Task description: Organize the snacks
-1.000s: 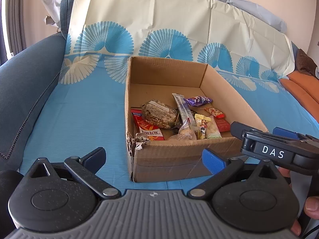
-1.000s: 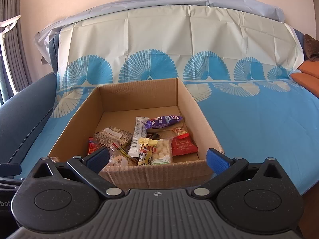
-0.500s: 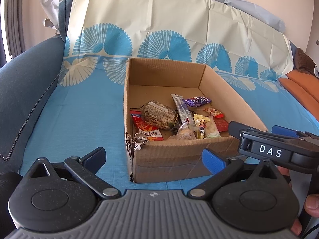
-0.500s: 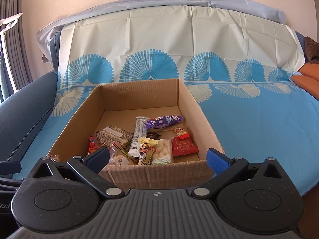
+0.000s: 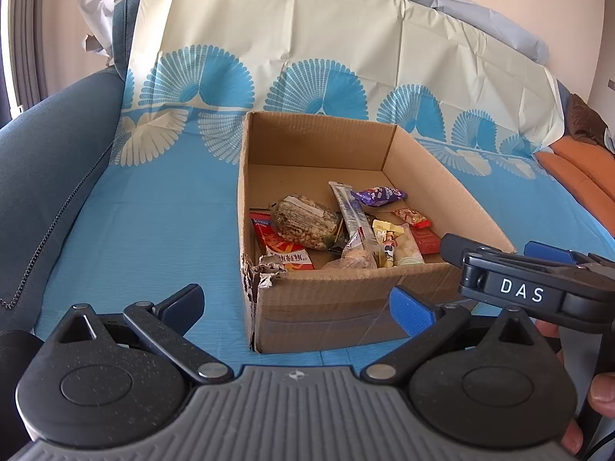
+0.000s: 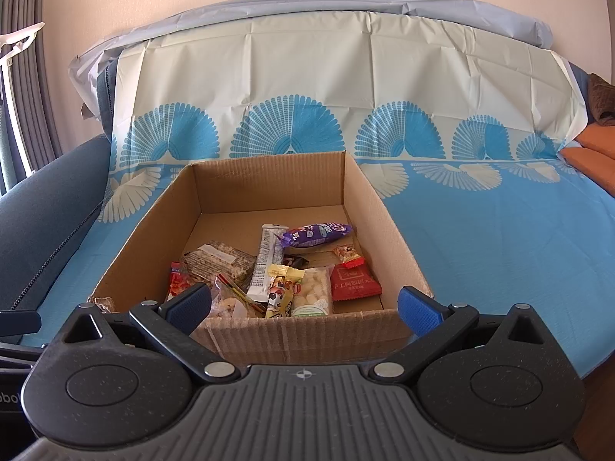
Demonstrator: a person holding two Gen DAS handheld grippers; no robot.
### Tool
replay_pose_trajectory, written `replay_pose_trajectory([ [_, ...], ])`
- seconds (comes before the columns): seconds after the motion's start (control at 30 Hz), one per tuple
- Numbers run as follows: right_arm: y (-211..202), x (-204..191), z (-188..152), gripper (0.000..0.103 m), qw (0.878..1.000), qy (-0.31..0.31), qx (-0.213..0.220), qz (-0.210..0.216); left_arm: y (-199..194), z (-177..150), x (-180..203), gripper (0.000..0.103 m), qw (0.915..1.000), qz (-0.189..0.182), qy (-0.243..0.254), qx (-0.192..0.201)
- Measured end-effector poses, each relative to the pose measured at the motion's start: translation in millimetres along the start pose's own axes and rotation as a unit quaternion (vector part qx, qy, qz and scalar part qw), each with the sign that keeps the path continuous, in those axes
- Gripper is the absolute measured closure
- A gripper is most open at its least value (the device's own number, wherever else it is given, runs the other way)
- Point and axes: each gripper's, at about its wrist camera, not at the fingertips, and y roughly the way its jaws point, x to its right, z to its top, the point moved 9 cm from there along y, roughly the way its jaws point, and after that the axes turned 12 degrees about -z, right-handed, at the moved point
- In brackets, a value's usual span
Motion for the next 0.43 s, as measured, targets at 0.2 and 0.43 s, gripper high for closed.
replay_pose_trajectory([
  [0.2, 0.2, 0.2, 0.1, 0.001, 1.0, 0.0, 0.0, 0.0, 0.9, -0.7, -0.2, 0.0, 1.0, -0.004, -0.002, 0.002],
  [0.43, -1.1, 4.8, 2.9, 0.001, 1.0, 0.011, 0.006, -0.001, 0.0, 1.9, 1.3, 0.0, 0.9995, -0.022, 0.007, 0.021],
])
